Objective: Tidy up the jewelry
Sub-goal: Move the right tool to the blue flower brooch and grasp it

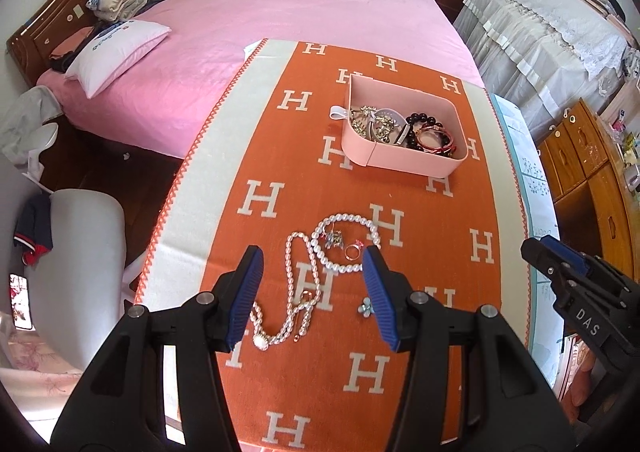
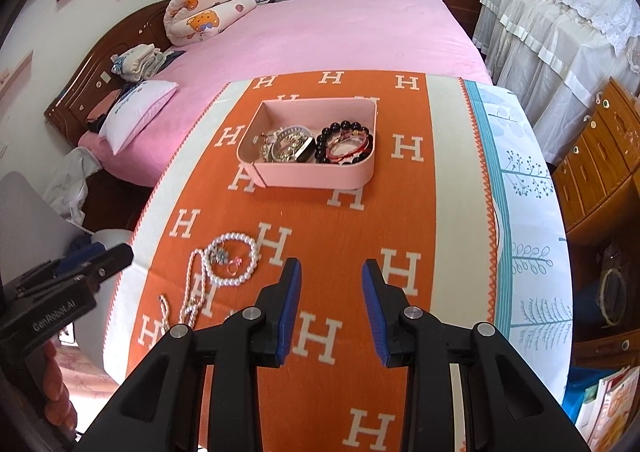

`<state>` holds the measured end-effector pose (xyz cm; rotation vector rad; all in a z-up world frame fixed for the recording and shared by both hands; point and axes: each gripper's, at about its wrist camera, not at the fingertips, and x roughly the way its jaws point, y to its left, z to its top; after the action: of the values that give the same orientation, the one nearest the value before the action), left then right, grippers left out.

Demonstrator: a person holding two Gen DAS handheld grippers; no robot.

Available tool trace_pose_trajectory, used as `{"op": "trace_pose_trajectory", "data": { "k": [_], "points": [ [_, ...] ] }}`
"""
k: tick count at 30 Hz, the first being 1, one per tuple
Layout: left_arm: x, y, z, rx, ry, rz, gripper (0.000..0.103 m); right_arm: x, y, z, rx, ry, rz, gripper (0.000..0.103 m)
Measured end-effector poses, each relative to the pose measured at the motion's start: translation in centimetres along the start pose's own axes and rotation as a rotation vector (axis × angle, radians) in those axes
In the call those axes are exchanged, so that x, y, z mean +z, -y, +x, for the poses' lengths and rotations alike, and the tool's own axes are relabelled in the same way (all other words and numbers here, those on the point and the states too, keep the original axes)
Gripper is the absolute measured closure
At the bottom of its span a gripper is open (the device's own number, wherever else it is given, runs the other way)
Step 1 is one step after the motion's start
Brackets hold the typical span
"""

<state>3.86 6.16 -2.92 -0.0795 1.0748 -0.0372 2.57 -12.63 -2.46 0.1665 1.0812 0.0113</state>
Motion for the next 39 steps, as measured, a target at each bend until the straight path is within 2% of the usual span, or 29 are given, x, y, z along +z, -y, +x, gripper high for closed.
{"op": "trace_pose_trajectory", "data": {
  "k": [9, 22, 31, 39],
  "points": [
    [-3.1, -2.6, -0.5, -0.021, 0.002, 0.005, 0.055, -2.0, -1.2, 0.6, 0.051, -0.033, -0.064, 0.071],
    [-8.7, -5.1, 2.7, -0.053, -0.005, -0.025, 0.055, -5.0, -4.8, 5.3, 0.175, -0.110, -0.209, 0.071],
    [-10.5, -6.0, 5.5, -0.059, -0.049, -0.065, 0.055, -6.9, -7.3, 9.2, 0.223, -0.143, -0.349, 0.071],
    [-10.2, -5.9, 6.7, -0.060, -0.061, -0.063, 0.055, -7.2, -9.6, 11.5, 0.251, -0.129, -0.460, 0.071]
  ]
}}
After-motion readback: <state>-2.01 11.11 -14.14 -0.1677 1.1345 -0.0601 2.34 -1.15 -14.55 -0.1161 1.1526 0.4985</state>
